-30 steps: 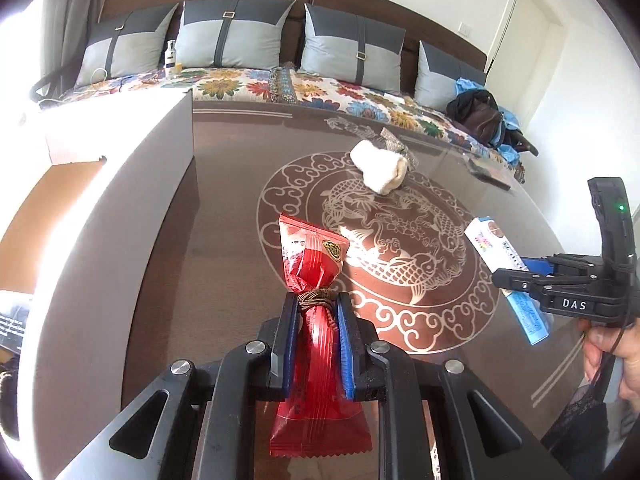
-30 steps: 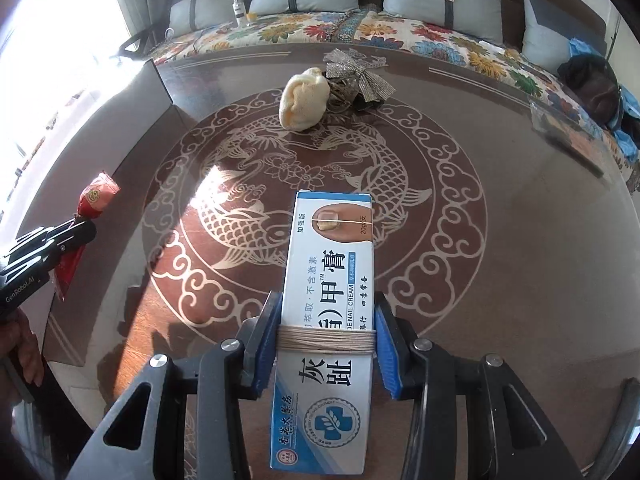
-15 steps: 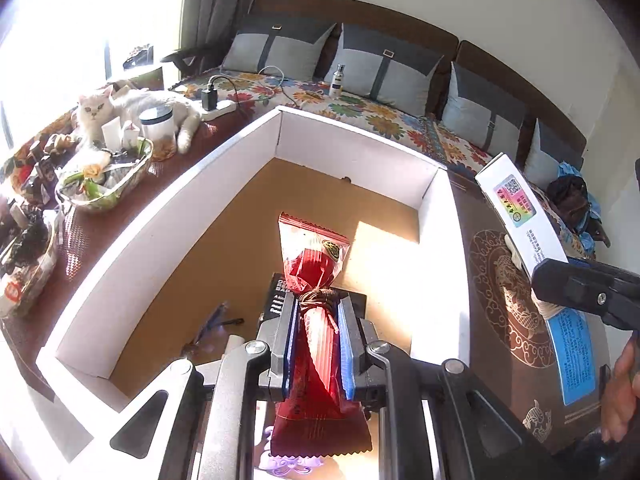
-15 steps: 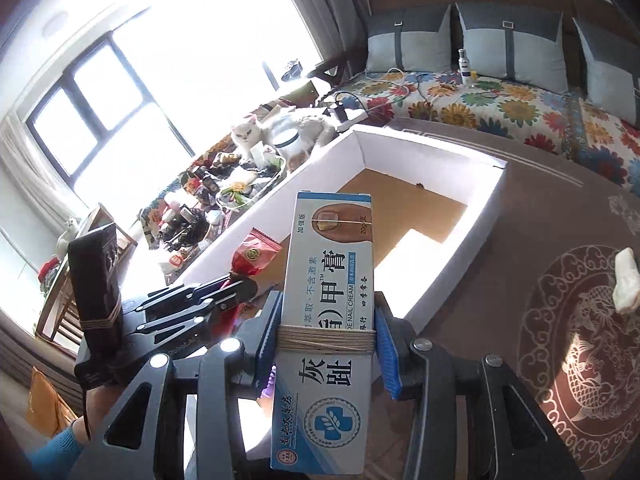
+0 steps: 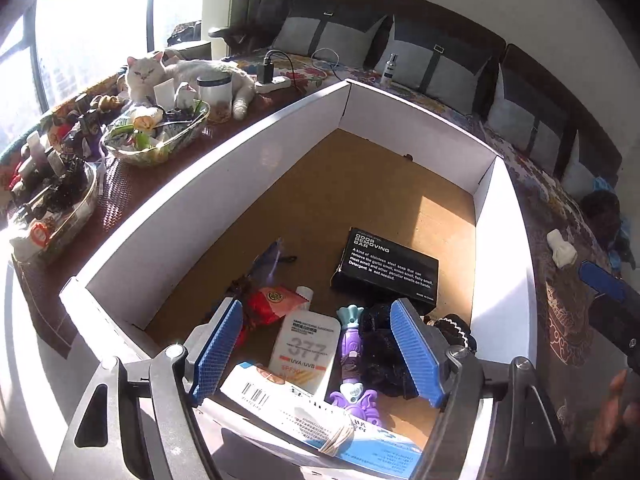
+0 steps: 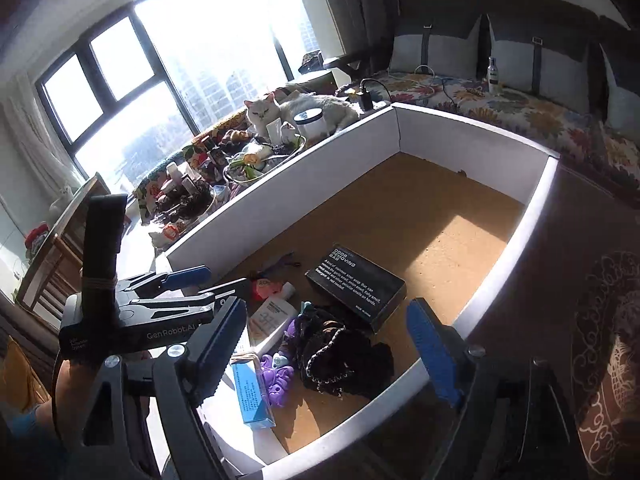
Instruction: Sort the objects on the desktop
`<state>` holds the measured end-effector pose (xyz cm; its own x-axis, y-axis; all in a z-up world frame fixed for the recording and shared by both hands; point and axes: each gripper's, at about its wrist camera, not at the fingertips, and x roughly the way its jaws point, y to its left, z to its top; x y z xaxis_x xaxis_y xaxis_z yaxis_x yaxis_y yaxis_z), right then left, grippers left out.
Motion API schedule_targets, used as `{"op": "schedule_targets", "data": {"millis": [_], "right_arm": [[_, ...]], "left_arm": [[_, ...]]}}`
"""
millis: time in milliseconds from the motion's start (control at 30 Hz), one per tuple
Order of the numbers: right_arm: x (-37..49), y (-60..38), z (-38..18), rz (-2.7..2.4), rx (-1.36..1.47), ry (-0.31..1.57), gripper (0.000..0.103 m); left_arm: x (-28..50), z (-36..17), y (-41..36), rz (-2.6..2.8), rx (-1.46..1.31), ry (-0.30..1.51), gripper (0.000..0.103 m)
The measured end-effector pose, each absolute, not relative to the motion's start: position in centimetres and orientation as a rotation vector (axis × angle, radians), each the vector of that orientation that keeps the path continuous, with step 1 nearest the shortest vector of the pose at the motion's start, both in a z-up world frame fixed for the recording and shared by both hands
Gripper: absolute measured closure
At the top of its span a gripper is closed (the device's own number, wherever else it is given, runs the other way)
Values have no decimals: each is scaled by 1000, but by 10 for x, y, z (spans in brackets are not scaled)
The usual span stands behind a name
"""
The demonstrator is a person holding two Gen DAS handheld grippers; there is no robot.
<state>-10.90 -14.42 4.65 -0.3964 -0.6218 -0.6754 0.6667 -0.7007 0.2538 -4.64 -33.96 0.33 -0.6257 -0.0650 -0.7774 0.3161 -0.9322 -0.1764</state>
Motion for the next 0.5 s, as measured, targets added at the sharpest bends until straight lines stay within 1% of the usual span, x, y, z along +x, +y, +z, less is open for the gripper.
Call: {"op": "schedule_targets", "data": {"millis": [33,67,100,200,267,333,400,467,500], "right_arm": [[-106,-122,50,-2184,950,78,6],[-104,-98,51,-2240,918,83,2],[-106,-73,47,-2295,902,93,1],[-109,15,15,-2456,969,155,1],[-114,76,-17,-2555,1109,210,1],[-115,138,-42,-2628,1242,201,1],[-107,197,-56,-2699,1312,167,1],[-104,237,-63,-2755,1359,161,1],[-102,254,-65,-2776,1369,154,1]], "left_arm": [[-44,8,-330,-2645,1218,444,28],[-42,14,-317,-2678,1204,439,28],[-40,21,-303,-2710,1193,430,28],[-36,40,-252,-2835,1173,400,28],[-34,50,-212,-2931,1179,374,27],[-34,55,-168,-3006,1211,373,24],[-36,47,-126,-3049,1301,451,12],[-42,29,-82,-3071,1431,515,11],[-46,15,-58,-3069,1495,492,11]]}}
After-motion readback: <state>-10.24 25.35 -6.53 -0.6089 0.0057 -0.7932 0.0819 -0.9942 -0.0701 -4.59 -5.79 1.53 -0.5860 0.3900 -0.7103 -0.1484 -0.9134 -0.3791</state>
